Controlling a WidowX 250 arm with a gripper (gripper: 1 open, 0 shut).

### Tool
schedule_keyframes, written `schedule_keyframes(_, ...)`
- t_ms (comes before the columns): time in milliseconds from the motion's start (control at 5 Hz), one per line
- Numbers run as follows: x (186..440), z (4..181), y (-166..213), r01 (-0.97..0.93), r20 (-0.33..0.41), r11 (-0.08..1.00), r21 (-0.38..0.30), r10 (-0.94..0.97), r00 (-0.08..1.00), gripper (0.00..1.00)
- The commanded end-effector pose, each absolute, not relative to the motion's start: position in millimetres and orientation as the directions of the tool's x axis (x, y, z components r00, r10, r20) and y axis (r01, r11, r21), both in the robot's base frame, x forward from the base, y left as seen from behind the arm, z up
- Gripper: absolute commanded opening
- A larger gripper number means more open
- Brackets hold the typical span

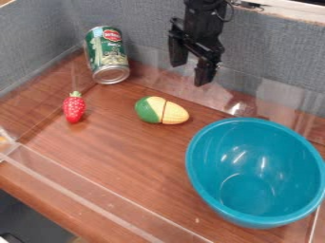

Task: Remove the yellow corn from inside the blue bowl and place it on the table

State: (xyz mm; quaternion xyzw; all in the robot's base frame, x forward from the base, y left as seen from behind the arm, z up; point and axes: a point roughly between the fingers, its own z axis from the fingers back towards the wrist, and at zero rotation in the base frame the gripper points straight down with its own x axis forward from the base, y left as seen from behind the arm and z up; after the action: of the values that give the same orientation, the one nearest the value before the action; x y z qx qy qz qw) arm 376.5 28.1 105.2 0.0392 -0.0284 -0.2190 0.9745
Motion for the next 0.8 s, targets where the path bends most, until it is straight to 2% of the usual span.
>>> schedule_keyframes(0, 372, 147.6, 43, 0.454, 0.125, 0.881, 0.130, -0.469, 0.874, 1.00)
schedule_keyframes(200, 356, 160.3, 55, 0.486, 0.130, 0.864, 0.128, -0.501, 0.856, 1.00)
schedule_keyframes(400, 338, 175.7, 64, 0.413, 0.129, 0.903, 0.121, -0.427, 0.895, 1.00)
schedule_keyframes(600, 329, 179.4, 70, 0.365, 0.112, 0.924, 0.114, -0.377, 0.919, 1.00)
